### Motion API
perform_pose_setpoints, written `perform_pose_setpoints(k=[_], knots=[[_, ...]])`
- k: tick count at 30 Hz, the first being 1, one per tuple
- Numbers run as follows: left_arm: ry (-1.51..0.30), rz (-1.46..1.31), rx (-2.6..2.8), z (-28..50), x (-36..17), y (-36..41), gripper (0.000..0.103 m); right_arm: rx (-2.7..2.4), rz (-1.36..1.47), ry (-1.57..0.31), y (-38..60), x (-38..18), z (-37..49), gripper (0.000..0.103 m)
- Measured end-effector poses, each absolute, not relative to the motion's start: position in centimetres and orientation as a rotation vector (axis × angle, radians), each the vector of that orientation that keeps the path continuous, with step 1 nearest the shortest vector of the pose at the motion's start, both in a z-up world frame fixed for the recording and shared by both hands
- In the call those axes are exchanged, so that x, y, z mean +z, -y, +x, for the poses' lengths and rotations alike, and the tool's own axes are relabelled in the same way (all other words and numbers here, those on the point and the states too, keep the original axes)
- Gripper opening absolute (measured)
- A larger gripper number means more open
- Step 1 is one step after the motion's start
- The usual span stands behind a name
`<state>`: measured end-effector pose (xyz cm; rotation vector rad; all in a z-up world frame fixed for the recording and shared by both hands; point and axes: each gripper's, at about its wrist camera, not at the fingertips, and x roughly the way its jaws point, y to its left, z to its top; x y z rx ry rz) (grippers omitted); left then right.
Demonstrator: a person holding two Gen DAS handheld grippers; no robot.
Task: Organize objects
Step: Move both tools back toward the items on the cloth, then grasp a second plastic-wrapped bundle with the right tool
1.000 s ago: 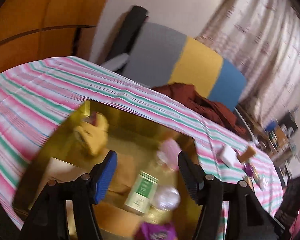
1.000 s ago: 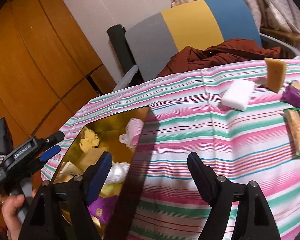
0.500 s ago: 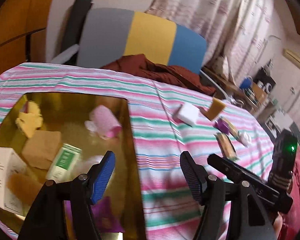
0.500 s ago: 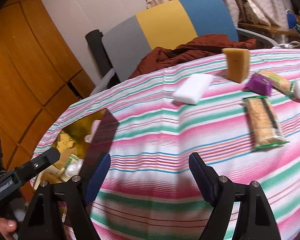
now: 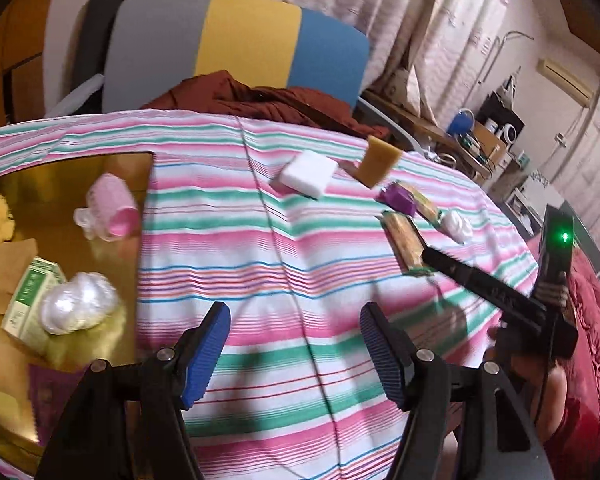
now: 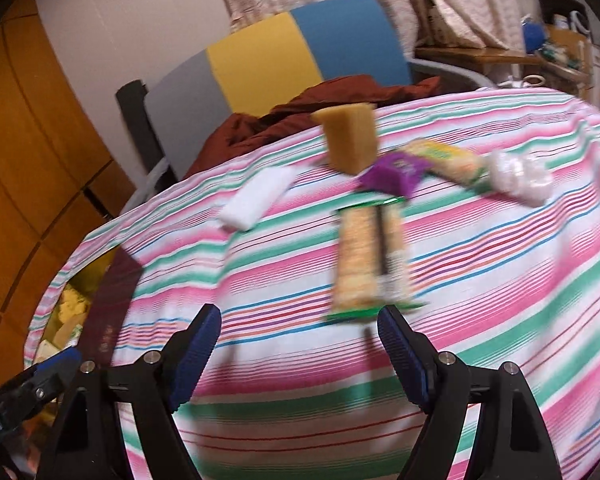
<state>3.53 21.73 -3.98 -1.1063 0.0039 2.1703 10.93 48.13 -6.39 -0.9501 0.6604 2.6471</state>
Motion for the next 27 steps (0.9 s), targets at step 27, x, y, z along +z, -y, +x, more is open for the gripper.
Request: perform_pose_setpoints(k=[27], knots=[[-0.125,-1.187,2.050,5.1,-5.8,-28.4,0.069,2.361,-0.960,-0.518,-66.2,-8.3,6.2,0.079]])
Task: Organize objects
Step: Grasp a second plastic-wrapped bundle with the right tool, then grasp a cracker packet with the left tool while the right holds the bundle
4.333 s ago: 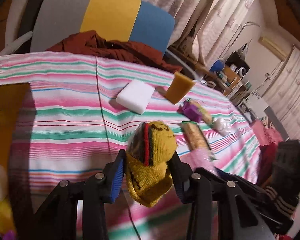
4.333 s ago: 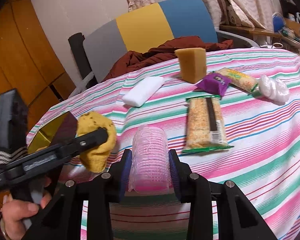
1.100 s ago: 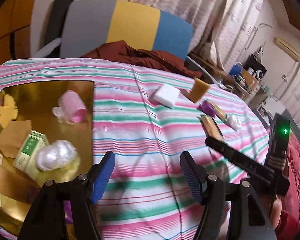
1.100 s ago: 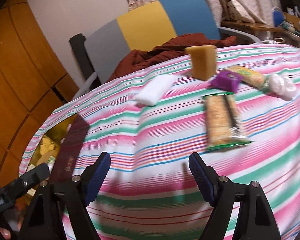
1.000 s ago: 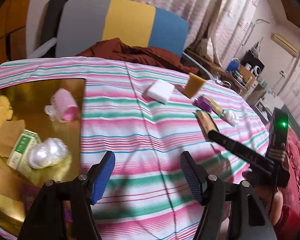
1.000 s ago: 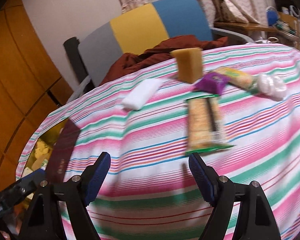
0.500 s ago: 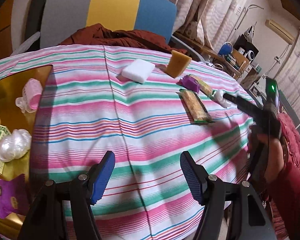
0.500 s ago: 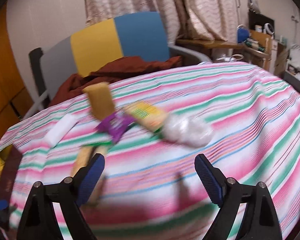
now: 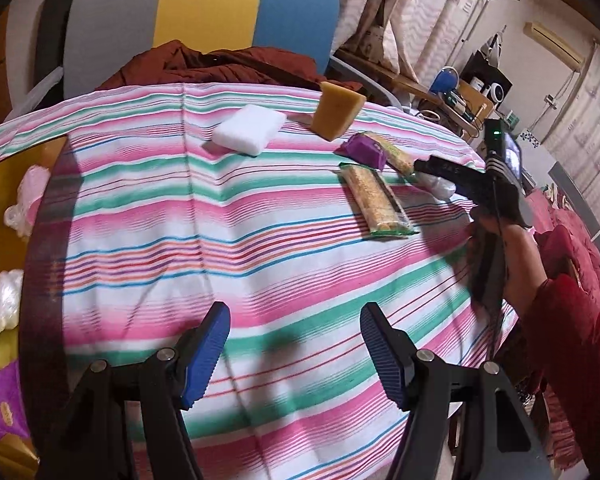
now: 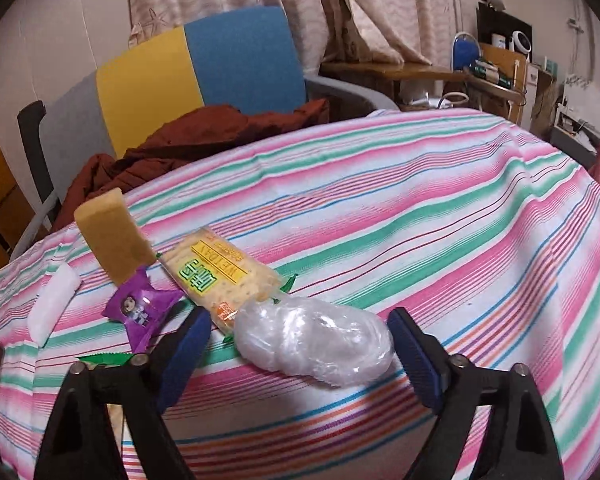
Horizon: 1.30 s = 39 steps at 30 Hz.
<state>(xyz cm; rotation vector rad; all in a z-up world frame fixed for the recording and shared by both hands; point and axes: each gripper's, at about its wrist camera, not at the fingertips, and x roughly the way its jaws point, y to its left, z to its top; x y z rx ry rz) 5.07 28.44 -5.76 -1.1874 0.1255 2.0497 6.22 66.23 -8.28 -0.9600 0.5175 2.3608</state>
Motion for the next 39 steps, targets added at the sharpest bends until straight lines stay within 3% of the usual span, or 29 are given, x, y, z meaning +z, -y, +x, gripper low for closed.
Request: perform_pose_setpoints(k=[2,7,16,26,33,35,38,39], knots=[[-0.130,-1.187,2.037,4.9,-5.7,-29.4,0.069,2.357,-0.987,-0.547,-66.6,-9.0,6.2,0.073],[-0.140,-1.188,2.014,4.4,-5.8,-31.8,0.068,2.366,-0.956,-0.551,-66.4,-9.1,6.6,0.070],[-0.141,-1.191,2.003,2.7,-6.4,-37.7,0.080,2.330,-0.911,-0.546,-66.0,-9.2,7.6,0.070],[-0.260,-1.179,2.009,0.6,-8.1,-45.6,0.080,2.313,-0.885,-0.560,-66.0,-9.4,7.9,0.070],[-0.419,-1.042,2.035,1.0,-9.3,-47.0,0.080,2.310,-0.885,-0.554,-66.0,-9.4,7.7,0.071],[-0.381,-1.033,2.017,0.8,-9.2,-46.5,0.080,2.313,-0.880,-0.559,-66.1,-9.4,7.8,0.071],[-0.279,-1.050,2.002,-0.2,-9.1,-45.1,0.067,2.312,-0.880,-0.556,-66.0,-9.4,7.8,0.071],[-0.285,-1.045,2.007,-0.2,-9.1,-44.8,0.058,2.312,-0.880,-0.554,-66.0,-9.4,7.8,0.071]])
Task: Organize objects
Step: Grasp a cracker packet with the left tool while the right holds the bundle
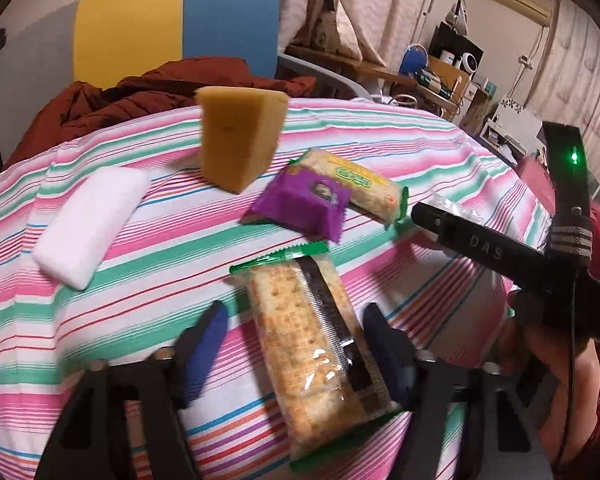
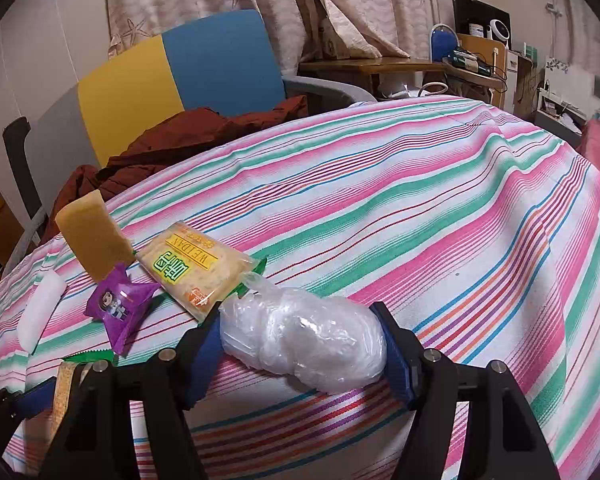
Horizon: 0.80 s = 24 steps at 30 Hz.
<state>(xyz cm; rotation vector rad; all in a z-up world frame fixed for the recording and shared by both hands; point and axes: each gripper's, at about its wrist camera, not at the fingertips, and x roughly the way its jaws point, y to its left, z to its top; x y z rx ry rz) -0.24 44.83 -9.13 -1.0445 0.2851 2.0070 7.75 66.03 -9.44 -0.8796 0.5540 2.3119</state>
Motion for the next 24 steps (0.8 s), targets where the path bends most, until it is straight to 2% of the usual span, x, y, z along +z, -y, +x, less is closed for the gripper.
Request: perform_pose_setpoints(k=[1,11,24], knots=[[-0.301,-1.035,2.017,-0.2,-9.1,-44.6,0.050,2.312,-0.879,-0.553,-66.0,-9.5,7.7,0.071],[-0.320,-0.953,2.008,0.4,-9.2,-41.1,0.048,2.315,-0.853,-0.532,-65.7,-9.1,7.9,0.070],[-0.177,-0.951,2.074,0.8,-9.0,-36.9,0.044,2.391,-0.770,-0.397,-62.0,-7.3,8.7,0.069]])
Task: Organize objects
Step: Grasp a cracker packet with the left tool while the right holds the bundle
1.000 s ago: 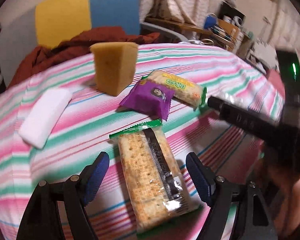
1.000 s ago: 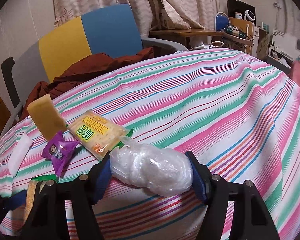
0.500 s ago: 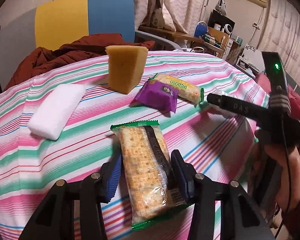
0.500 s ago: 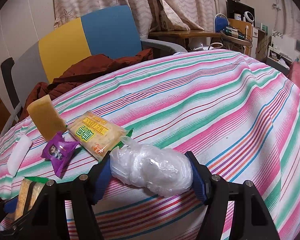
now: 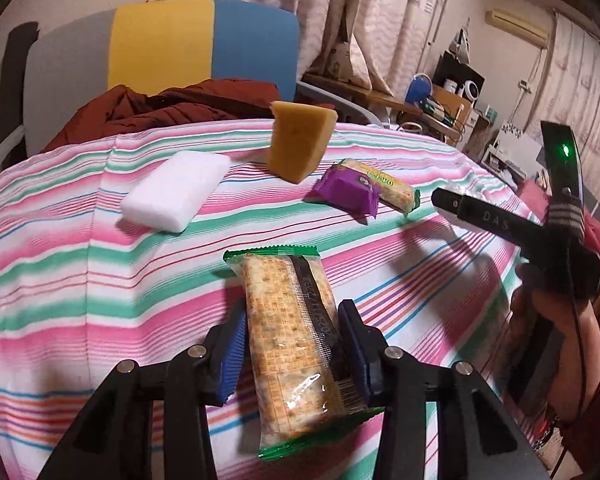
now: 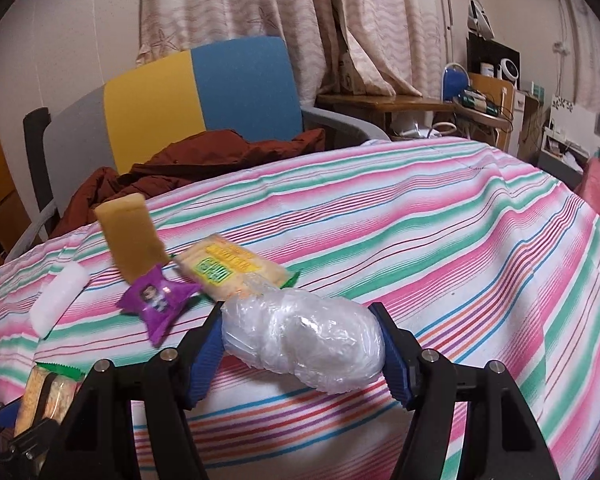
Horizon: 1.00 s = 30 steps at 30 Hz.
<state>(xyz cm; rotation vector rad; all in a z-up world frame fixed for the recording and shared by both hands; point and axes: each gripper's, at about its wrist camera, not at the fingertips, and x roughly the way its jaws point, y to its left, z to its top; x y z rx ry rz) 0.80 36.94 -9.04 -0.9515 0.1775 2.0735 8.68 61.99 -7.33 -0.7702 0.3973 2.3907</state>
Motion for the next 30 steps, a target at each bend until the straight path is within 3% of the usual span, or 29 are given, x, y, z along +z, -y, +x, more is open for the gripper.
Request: perform_pose_setpoints(k=[12,19,30], knots=[[0.010,-1.002,2.077,0.7,-9.3,-32.5,0.043,2.490,-0.789,-0.401,-57.4,-6.9,10.4,0.069],[-0.097,-0.926,2.078,3.5,-9.1,-30.9,0.043,2.538,-0.823,-0.550,-53.5,-7.5,12.1,0.069],[0.061,-0.874,2.065,5.4,-6.3,-24.3,0.043,2.663,-0.841,-0.622,-47.4,-5.9,11.5,0.069]])
